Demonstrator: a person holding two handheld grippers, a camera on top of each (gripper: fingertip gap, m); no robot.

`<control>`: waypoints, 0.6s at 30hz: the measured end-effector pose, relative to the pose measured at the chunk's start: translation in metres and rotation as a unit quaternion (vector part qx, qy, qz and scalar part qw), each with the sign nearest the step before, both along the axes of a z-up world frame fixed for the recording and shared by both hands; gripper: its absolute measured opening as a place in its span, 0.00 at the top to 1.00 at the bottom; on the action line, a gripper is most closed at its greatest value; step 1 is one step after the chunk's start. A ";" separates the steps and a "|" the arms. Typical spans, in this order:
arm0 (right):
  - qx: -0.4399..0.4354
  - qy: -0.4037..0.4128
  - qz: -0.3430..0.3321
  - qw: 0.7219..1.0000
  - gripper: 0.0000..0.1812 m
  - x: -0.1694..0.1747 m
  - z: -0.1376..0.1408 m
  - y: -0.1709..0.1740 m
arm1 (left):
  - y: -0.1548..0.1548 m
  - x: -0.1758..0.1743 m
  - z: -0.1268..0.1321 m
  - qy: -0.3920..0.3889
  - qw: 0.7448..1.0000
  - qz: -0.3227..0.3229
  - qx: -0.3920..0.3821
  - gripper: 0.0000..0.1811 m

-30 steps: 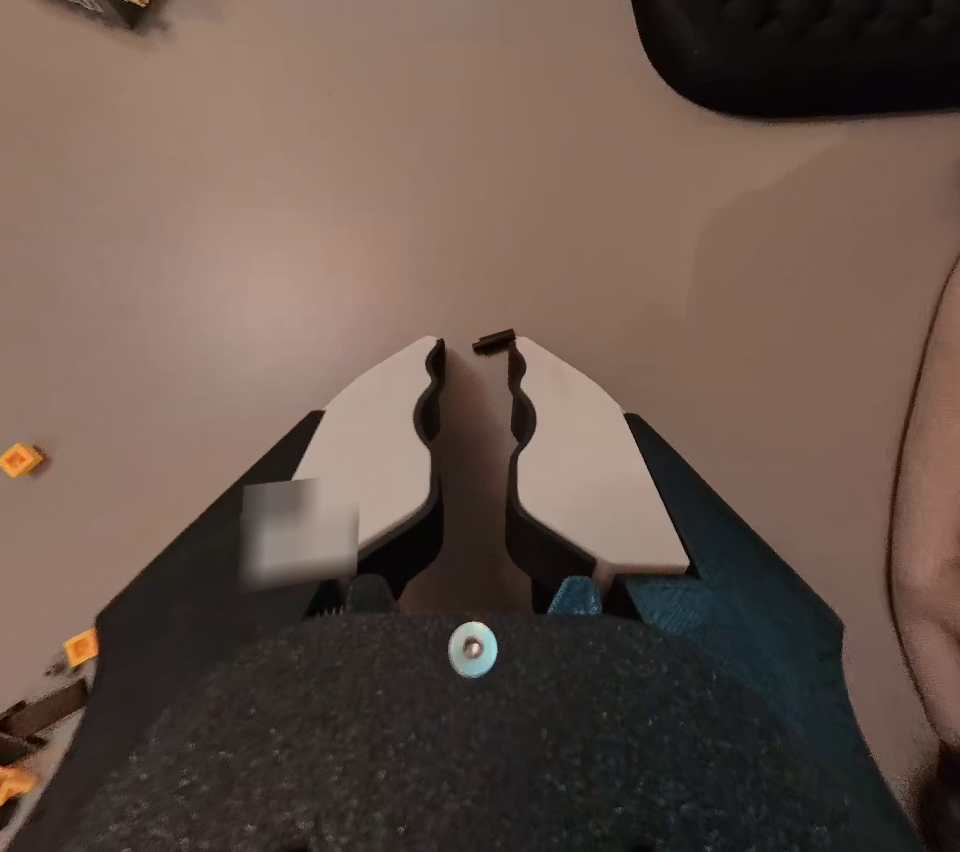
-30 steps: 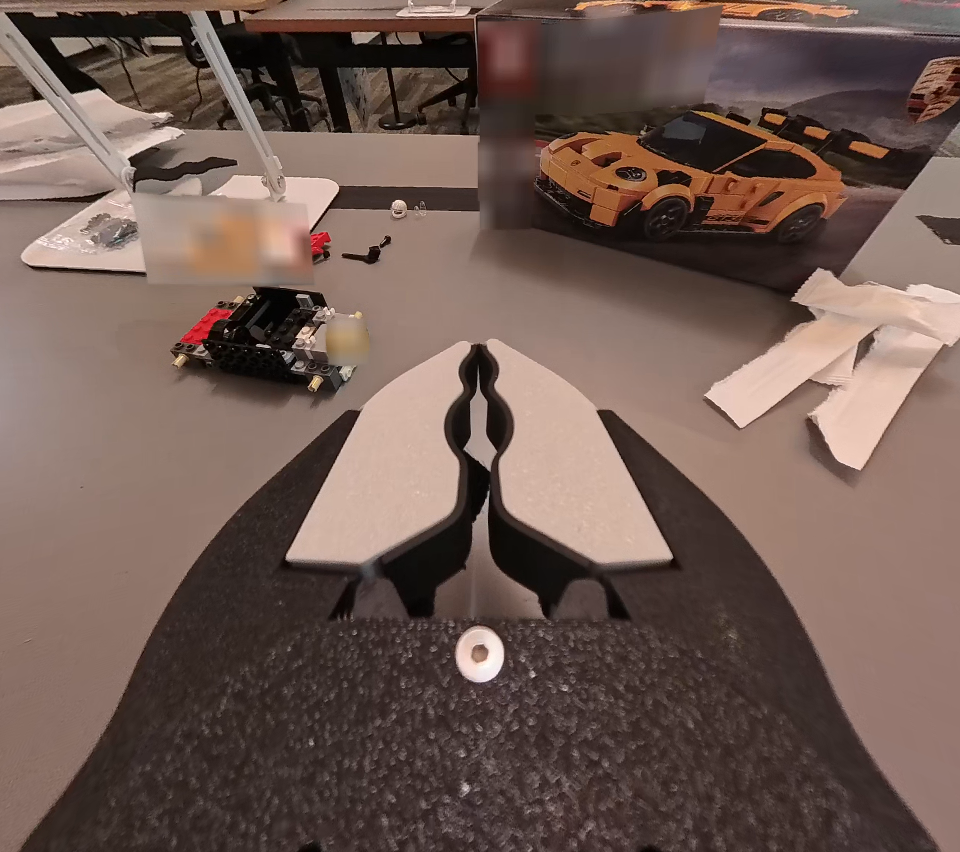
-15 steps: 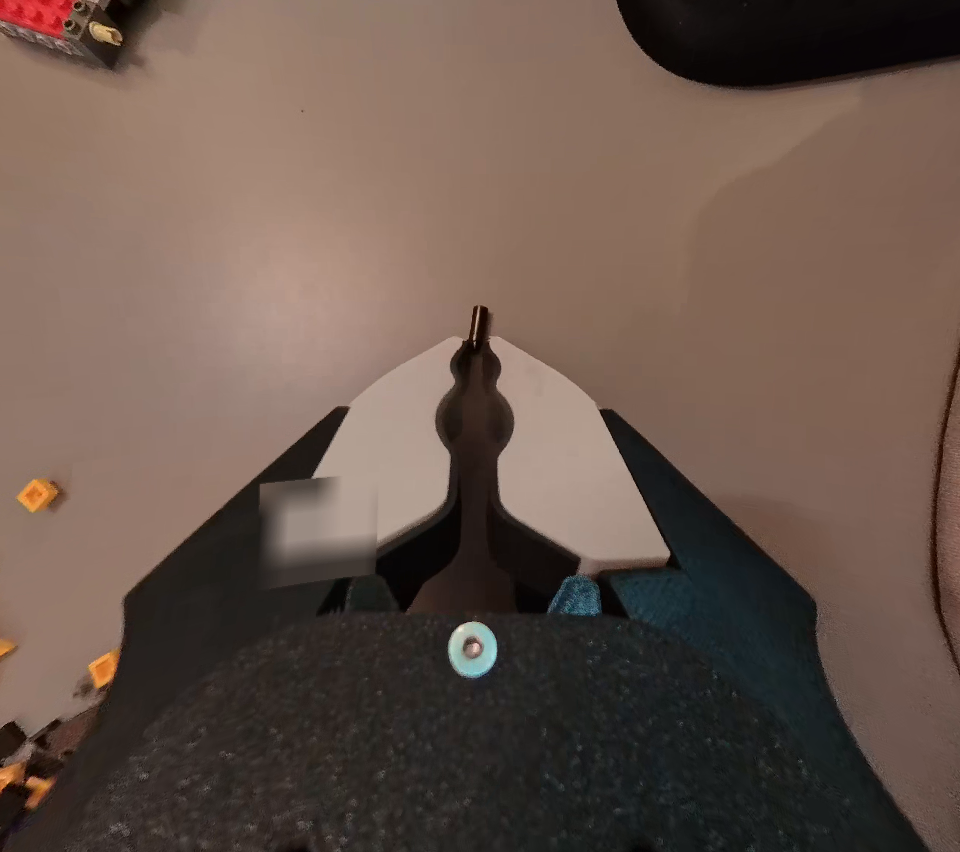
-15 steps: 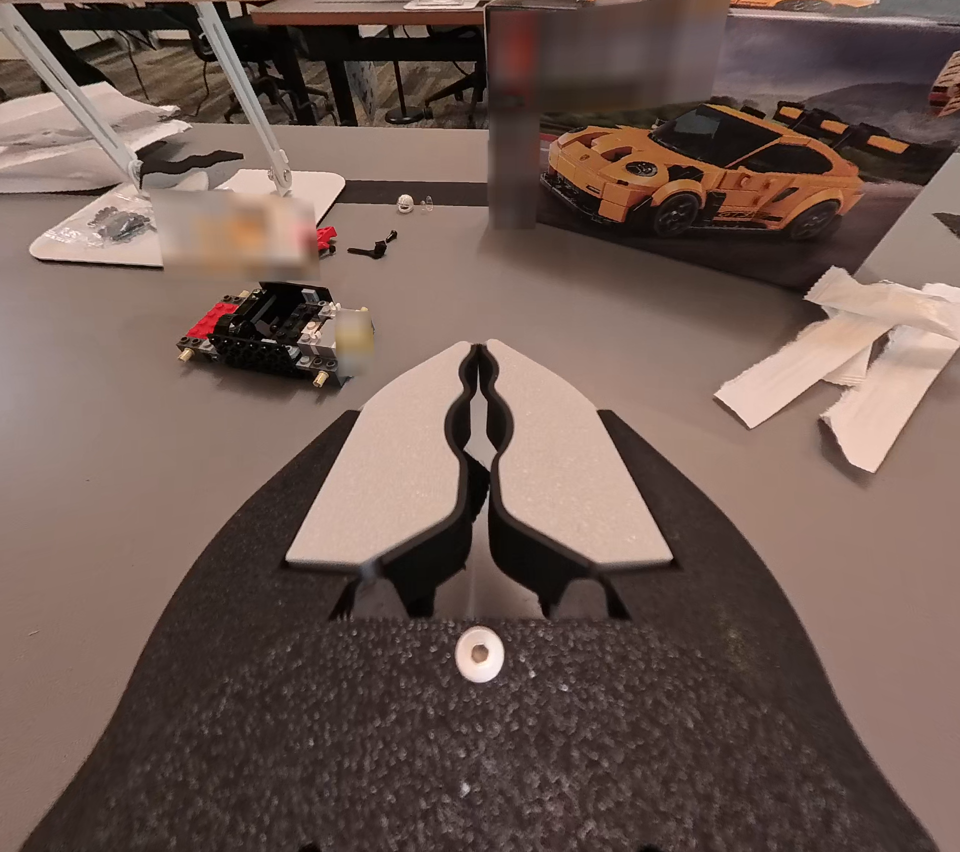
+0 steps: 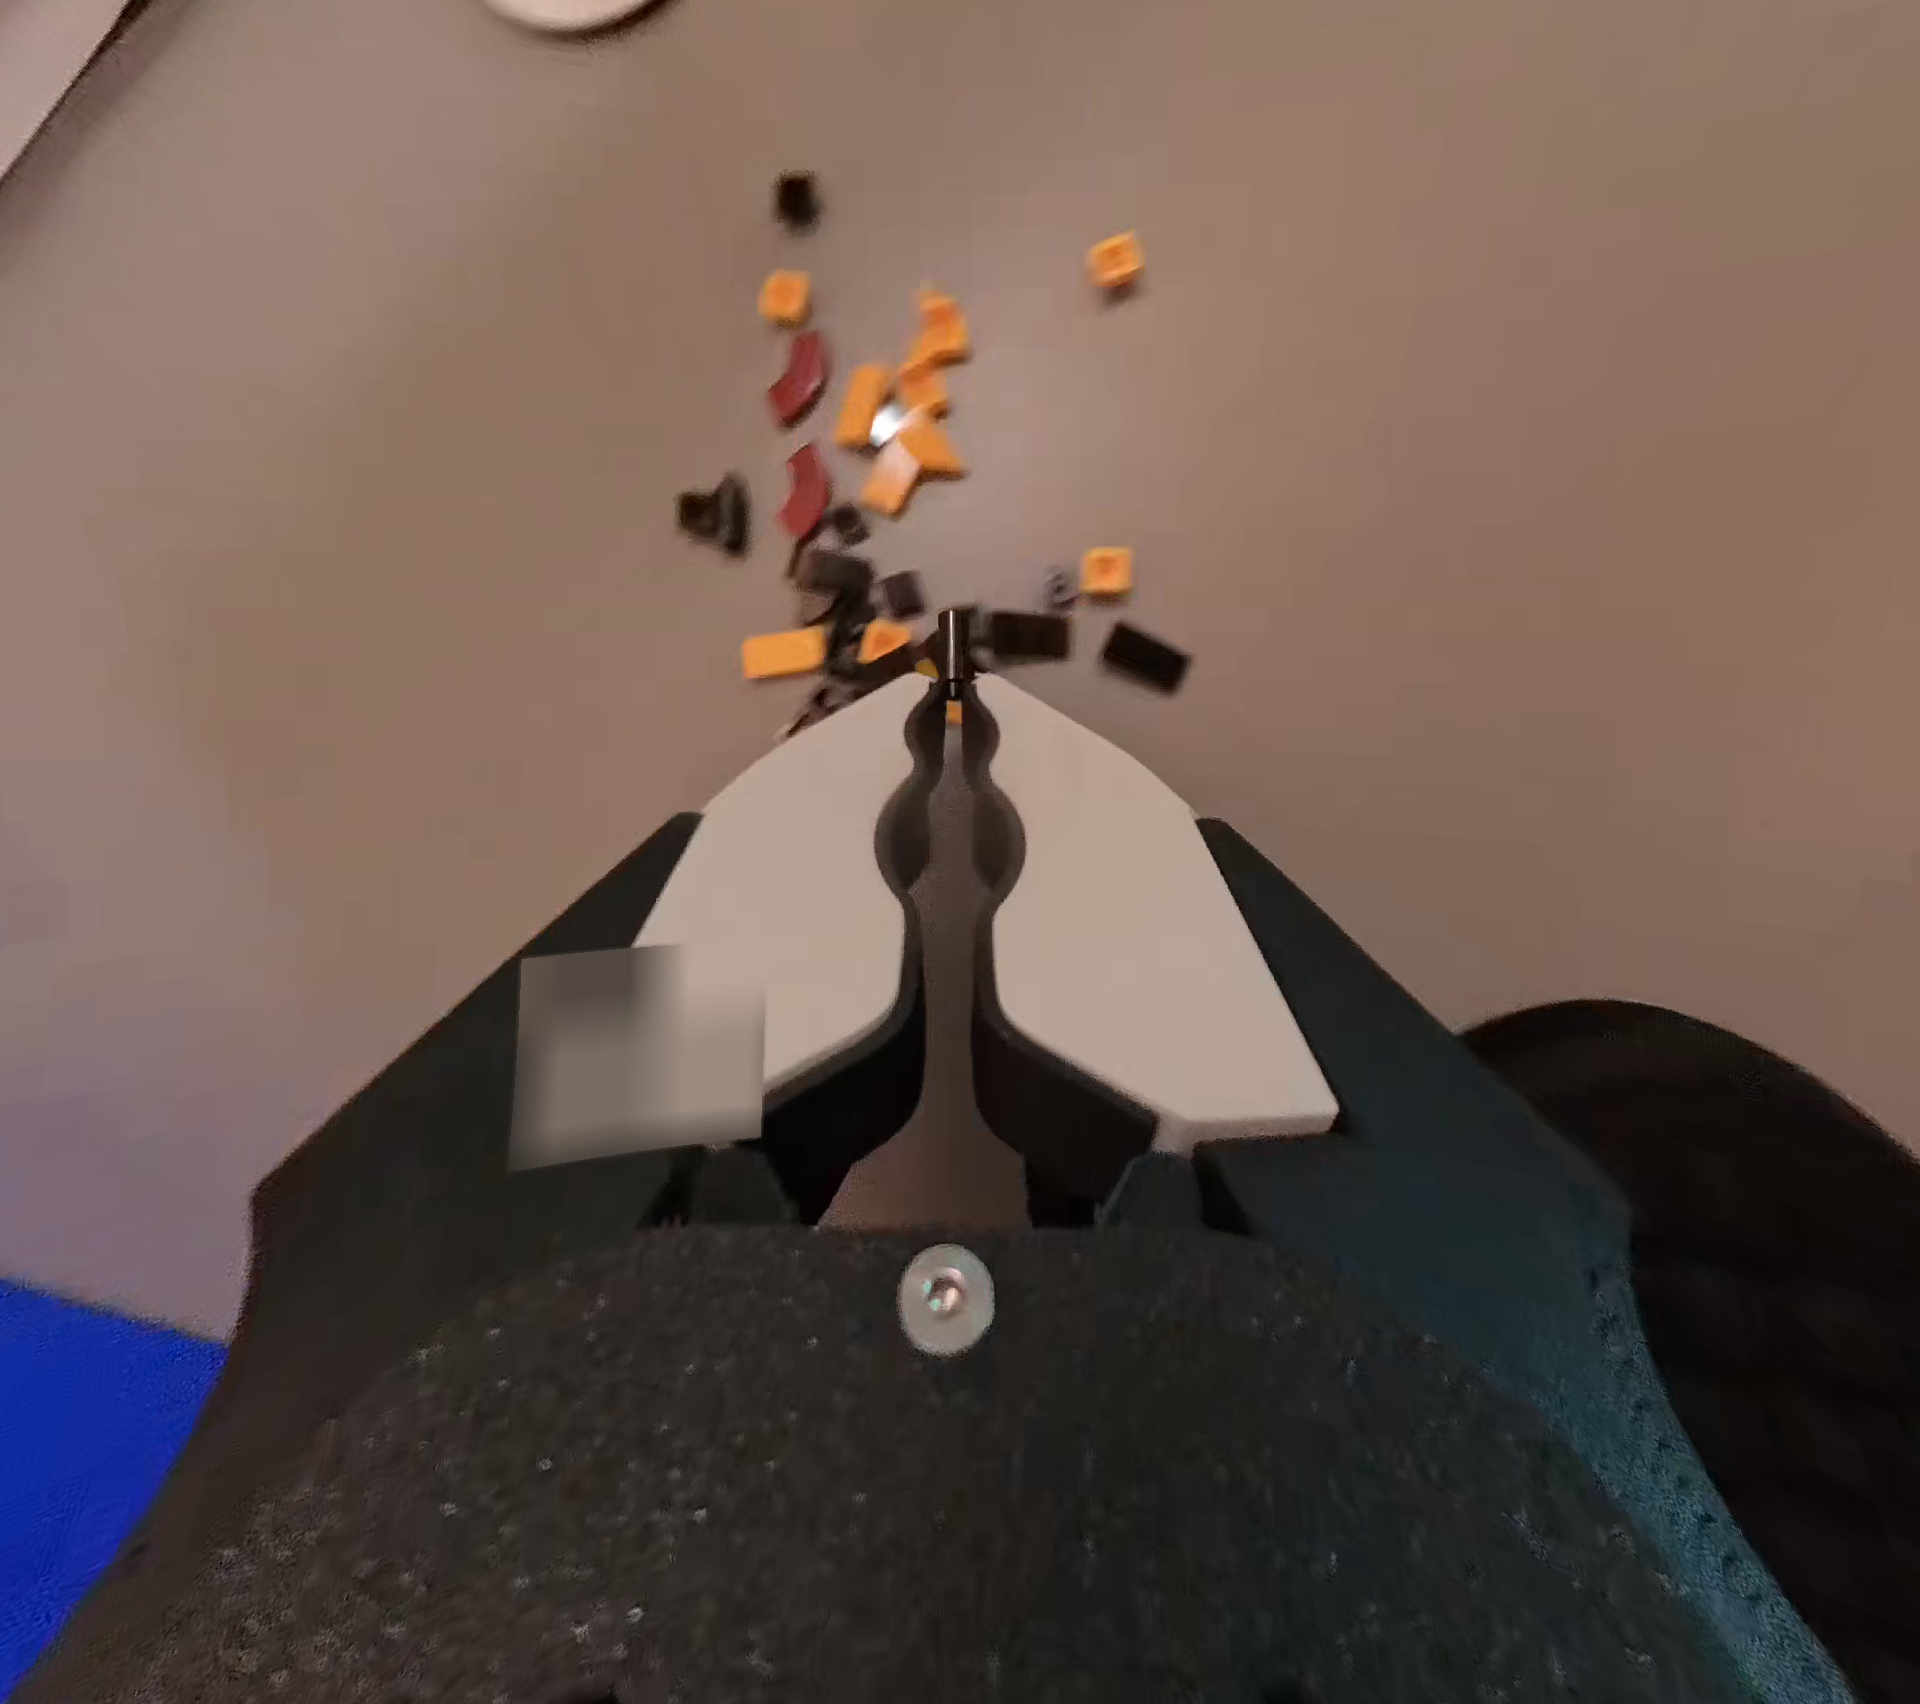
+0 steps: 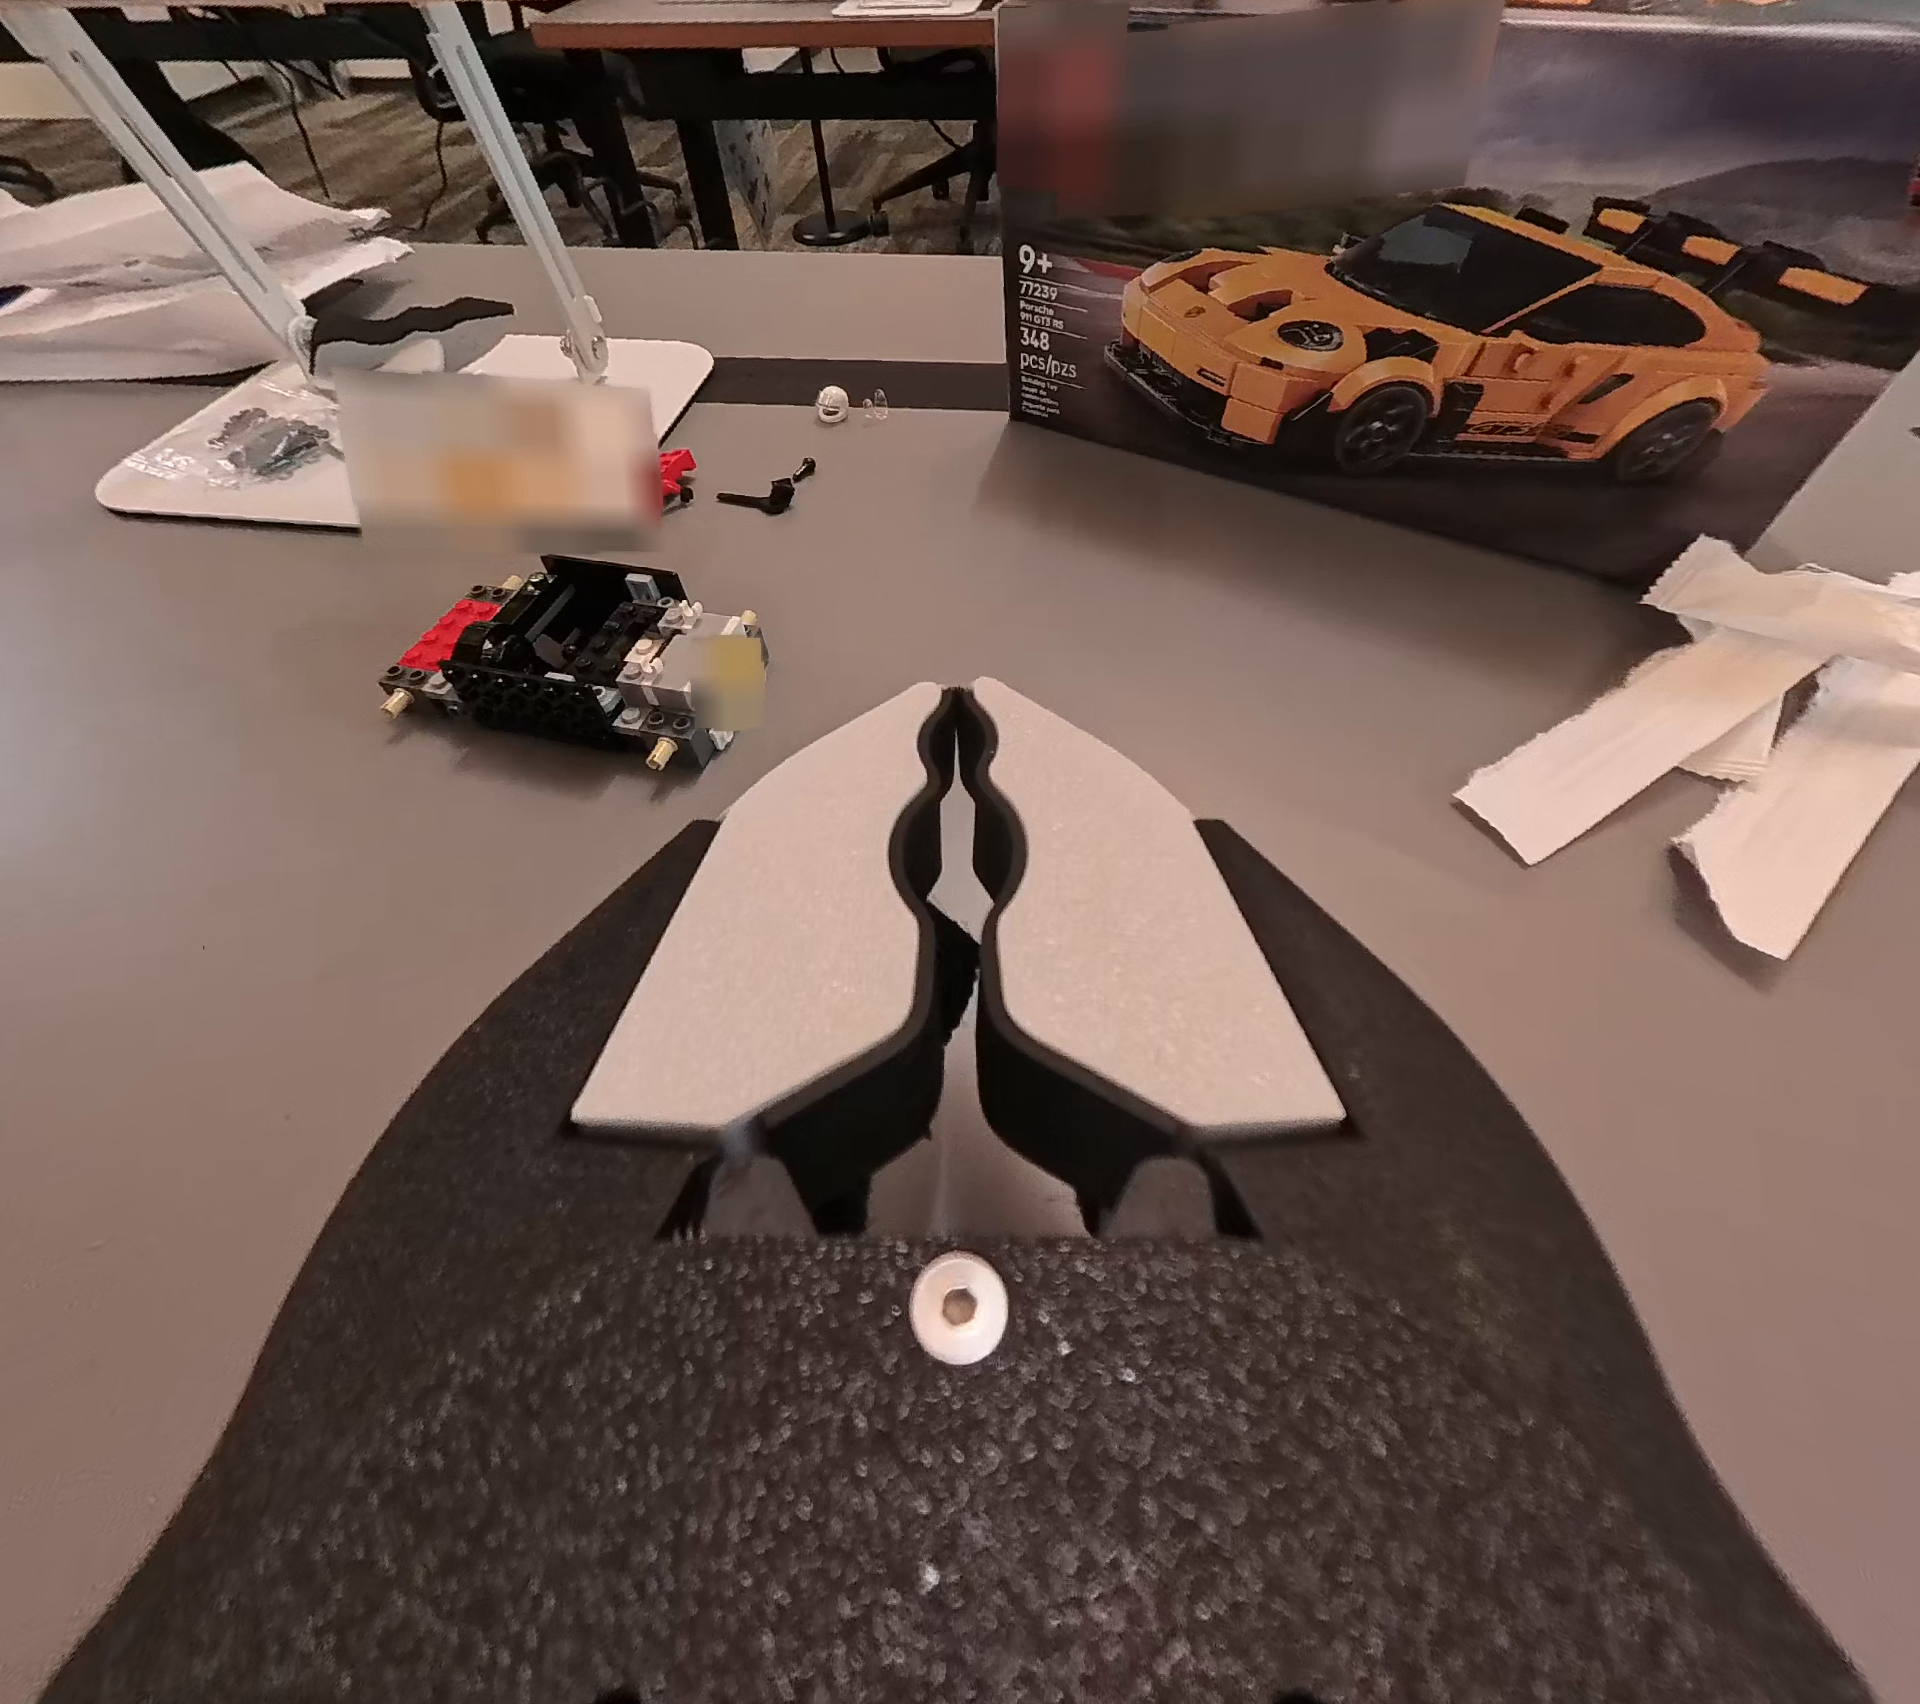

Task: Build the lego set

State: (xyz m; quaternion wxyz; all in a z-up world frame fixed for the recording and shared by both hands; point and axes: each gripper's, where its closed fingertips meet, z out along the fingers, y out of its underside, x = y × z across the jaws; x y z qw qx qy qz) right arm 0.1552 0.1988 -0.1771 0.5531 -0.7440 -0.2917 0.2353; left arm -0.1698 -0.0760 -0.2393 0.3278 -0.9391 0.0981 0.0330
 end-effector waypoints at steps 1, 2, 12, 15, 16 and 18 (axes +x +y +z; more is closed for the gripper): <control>0.000 0.000 0.000 1.000 1.00 0.000 0.000 0.000 | -0.002 -0.009 -0.004 0.005 1.000 0.016 -0.005 0.99; 0.001 0.000 -0.001 1.000 1.00 0.001 0.000 0.000 | -0.004 -0.015 -0.006 0.010 0.999 0.029 -0.008 0.99; 0.002 0.001 0.004 1.000 1.00 -0.001 0.000 -0.001 | 0.012 0.022 0.008 -0.025 0.998 -0.004 0.049 0.85; 0.003 0.004 0.005 1.000 1.00 0.000 0.001 -0.001 | 0.012 0.033 -0.006 -0.009 0.999 -0.039 0.028 0.85; 0.003 0.004 0.005 1.000 1.00 0.000 0.001 -0.001 | 0.011 0.032 -0.011 -0.007 0.999 -0.040 0.020 0.85; 0.003 0.004 0.006 1.000 1.00 0.000 0.001 -0.001 | 0.010 0.028 -0.012 -0.009 0.999 -0.033 0.023 0.88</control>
